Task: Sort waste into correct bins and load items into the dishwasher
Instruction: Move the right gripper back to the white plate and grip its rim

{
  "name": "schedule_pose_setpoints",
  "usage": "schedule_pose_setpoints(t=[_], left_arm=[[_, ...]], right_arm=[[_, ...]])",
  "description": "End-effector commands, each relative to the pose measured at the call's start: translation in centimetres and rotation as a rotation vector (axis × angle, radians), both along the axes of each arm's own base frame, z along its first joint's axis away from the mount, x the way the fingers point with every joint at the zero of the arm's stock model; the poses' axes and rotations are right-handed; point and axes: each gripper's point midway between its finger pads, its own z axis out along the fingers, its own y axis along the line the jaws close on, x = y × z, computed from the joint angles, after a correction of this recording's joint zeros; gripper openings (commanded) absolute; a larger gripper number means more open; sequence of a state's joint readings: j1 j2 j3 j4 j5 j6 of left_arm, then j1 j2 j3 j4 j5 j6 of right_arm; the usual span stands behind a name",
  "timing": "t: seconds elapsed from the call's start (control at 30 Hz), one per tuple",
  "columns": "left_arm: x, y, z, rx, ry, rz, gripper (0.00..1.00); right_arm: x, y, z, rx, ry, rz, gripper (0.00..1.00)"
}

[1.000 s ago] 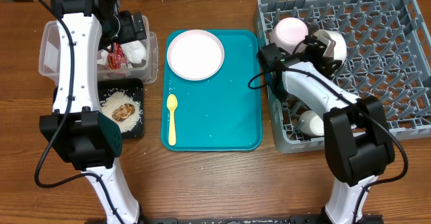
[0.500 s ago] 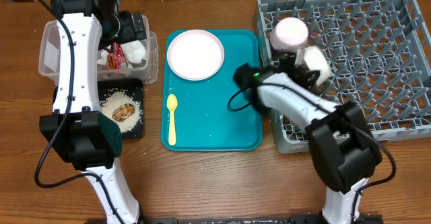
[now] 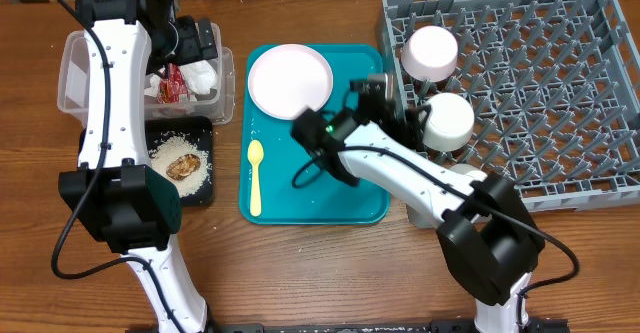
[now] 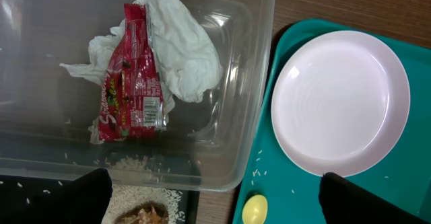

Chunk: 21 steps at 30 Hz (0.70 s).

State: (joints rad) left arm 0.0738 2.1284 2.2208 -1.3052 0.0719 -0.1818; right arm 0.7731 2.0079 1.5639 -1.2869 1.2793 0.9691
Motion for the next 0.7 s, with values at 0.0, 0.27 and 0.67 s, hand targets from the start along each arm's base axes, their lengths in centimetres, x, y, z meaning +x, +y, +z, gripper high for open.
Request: schedule_pose_setpoints(t=[0.0, 0.27, 0.67], left_arm=[[0.1, -0.2, 2.3, -0.005, -0.057, 0.004, 1.0], [0.1, -0.2, 2.3, -0.005, -0.057, 0.004, 1.0], [0.1, -0.2, 2.3, -0.005, -0.057, 0.004, 1.0]], right_arm=[[1.5, 4.8, 1.5, 0.266, 0.131, 0.098, 0.77], [3.9, 13.9, 2.3, 0.706, 0.284, 0.398, 0.88], [10.7, 14.6, -6.4, 1.124, 0.47, 0.456, 0.46]])
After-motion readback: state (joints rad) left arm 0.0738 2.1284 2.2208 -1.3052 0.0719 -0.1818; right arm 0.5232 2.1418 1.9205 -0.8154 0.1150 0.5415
